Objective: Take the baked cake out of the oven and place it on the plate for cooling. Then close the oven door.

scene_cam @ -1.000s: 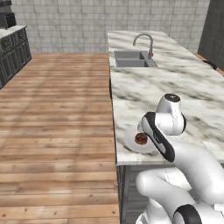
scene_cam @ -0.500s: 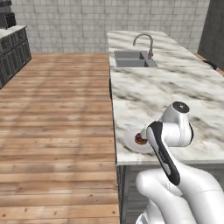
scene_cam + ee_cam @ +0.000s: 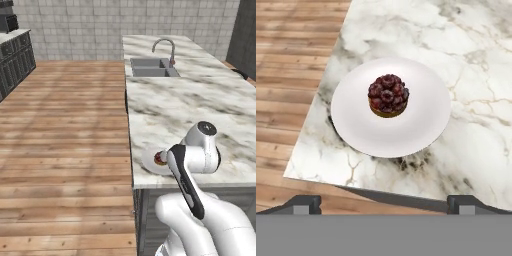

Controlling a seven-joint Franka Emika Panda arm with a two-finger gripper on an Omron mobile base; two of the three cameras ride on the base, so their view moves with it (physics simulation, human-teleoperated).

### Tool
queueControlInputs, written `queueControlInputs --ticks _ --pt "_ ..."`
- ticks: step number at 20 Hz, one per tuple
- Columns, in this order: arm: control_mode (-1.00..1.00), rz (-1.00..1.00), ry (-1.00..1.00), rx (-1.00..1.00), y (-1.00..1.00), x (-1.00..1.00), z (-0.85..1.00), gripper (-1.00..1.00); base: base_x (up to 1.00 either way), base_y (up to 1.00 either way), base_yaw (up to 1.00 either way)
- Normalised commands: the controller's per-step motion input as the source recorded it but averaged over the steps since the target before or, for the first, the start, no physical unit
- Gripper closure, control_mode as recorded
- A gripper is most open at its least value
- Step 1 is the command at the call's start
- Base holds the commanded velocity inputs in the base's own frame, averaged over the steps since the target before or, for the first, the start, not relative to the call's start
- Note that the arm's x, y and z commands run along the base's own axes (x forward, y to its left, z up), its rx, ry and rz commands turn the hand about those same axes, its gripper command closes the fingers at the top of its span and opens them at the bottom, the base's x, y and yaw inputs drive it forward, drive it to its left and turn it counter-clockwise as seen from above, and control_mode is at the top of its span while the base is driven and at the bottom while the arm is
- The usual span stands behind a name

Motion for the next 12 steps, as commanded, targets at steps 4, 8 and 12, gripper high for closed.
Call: queueControlInputs --ticks 4,8,12 --pt "-1.0 0.0 0.0 0.0 0.0 0.0 0.0 -1.0 0.0 0.0 0.0" --pt "-1.0 0.0 0.0 0.0 0.0 0.0 0.0 -1.0 0.0 0.0 0.0" --pt "-1.0 0.0 0.0 0.0 0.0 0.0 0.0 -1.0 0.0 0.0 0.0"
